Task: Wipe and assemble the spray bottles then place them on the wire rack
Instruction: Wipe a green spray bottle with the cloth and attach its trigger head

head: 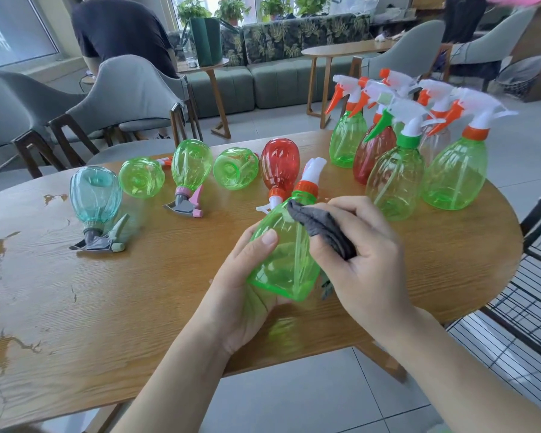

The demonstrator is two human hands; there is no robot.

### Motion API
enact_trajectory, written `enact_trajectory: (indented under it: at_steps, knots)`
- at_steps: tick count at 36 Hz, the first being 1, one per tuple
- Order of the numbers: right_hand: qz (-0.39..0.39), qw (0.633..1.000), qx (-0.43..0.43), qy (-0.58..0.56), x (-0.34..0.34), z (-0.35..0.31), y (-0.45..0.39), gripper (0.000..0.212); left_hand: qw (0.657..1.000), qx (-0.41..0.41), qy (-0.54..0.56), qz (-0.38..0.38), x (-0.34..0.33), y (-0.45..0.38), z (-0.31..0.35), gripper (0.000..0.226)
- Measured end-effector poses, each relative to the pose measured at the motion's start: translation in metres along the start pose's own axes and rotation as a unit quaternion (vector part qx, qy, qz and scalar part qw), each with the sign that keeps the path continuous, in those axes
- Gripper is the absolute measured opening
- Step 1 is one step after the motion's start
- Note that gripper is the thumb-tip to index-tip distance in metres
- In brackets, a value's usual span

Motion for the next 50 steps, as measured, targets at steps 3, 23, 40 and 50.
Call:
enact_trajectory:
  at_steps: [3, 23, 40, 50]
  knots:
    - [0.011, 0.999, -0.039, 0.013, 0.002, 0.006, -0.004, 0.028, 1.000, 0.010, -0.019, 0.004, -0.002, 0.000, 0.000, 0.072]
    - [-0.063, 0.966, 0.232, 0.099, -0.021, -0.022, 0.029, 0.022, 0.989, 0.096, 0.109, 0.030, -0.005, 0.007, 0.001, 0.059]
    - [0.002, 1.000, -0.029, -0.013, 0.002, 0.007, -0.003, 0.022, 0.999, 0.011, 0.041, 0.026, -0.005, 0.001, 0.003, 0.062]
    - [-0.003, 1.000, -0.009, 0.018, 0.002, 0.001, 0.000, 0.028, 1.000, 0.008, -0.008, 0.007, -0.001, 0.000, 0.000, 0.087]
Point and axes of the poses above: each hand's wrist, its own y-axis away from the middle knuckle, its own x-axis out of the back of the hand, z = x × y, the point moved 5 cm from there along -y, towards the middle knuckle, and after that the axes turned 10 degrees about -x, right-handed, at the moved point
